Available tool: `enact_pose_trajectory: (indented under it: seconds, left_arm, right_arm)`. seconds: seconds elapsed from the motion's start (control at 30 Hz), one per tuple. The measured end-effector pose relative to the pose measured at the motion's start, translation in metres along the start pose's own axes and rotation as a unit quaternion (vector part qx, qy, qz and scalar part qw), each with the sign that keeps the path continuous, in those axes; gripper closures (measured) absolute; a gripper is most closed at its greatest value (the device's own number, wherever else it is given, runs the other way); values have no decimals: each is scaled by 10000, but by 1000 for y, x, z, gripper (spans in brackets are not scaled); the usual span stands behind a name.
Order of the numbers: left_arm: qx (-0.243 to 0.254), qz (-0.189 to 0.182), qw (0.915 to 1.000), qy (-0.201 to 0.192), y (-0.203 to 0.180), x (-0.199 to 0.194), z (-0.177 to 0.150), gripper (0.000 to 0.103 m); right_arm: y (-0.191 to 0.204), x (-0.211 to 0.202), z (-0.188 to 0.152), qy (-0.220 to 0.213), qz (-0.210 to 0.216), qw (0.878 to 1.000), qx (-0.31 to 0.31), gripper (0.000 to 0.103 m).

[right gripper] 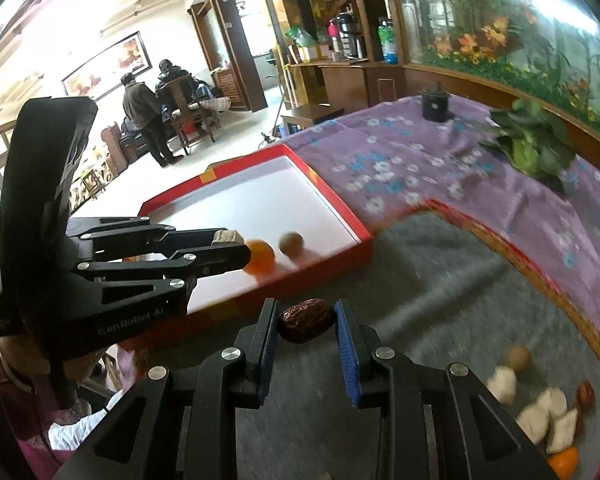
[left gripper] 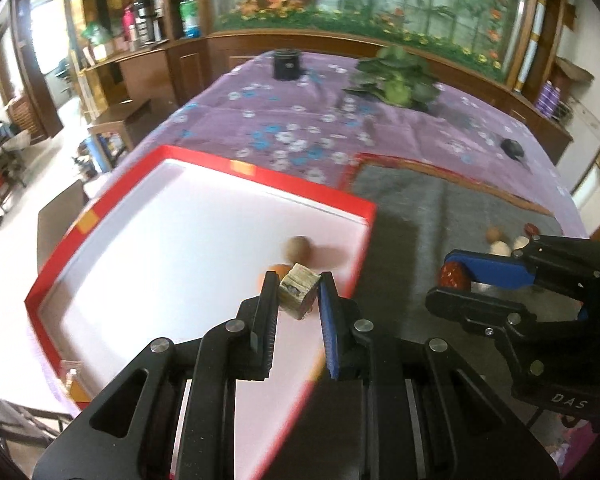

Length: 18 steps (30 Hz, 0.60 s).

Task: Organize fruits
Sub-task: 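Open both tools over the tray to drop the cube and the date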

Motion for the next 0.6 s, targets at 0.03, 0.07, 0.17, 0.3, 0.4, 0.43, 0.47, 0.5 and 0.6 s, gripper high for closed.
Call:
enact_pose_trajectory:
  seconds: [0.03, 0.07, 0.17, 0.3, 0.4, 0.43, 0.47, 0.5, 0.6]
  left_arm:
    - [-84, 51, 10000, -6, 9, 0, 1, 84]
    - [-167, 91, 9998, -13, 16, 0, 1, 84]
    - [-411, 190, 9990, 17, 40, 3, 1, 84]
    - [-732, 324, 9967, 114, 69, 11, -2, 84]
    - [-866, 407, 9952, 196, 83, 16, -5, 84]
    - [-900, 416, 9948, 219, 86, 18, -6, 84]
    - [-923, 431, 9945, 235, 88, 20, -7, 84]
    - [-937, 451, 9943, 247, 90, 21, -7, 84]
    - [-975, 470, 9937, 292, 91, 24, -9, 84]
  right_arm:
    - [4, 3, 5, 3, 21, 10000, -25, 75]
    - [8, 7, 11, 10, 53, 10000, -65, 75]
    - [20, 20, 25, 71, 67, 9998, -199, 76]
    - [32, 38, 37, 193, 113, 9992, -337, 76]
    - [37, 50, 46, 251, 109, 9990, -358, 76]
    - [37, 53, 50, 250, 122, 9990, -345, 76]
    - [38, 56, 55, 232, 124, 9991, -338, 76]
    - [38, 58, 59, 223, 120, 9991, -346, 76]
    - [37, 72, 69, 285, 59, 9990, -325, 76]
Point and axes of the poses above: each gripper's, at about its wrist camera, not at the fingertips, and x roughly the way its jaws point, y to its left, z to its top, the point moved 8 cm from there along x, roughly the way its jaws point, and after that the axes turned 10 degrees about y, right-handed, at the moved point
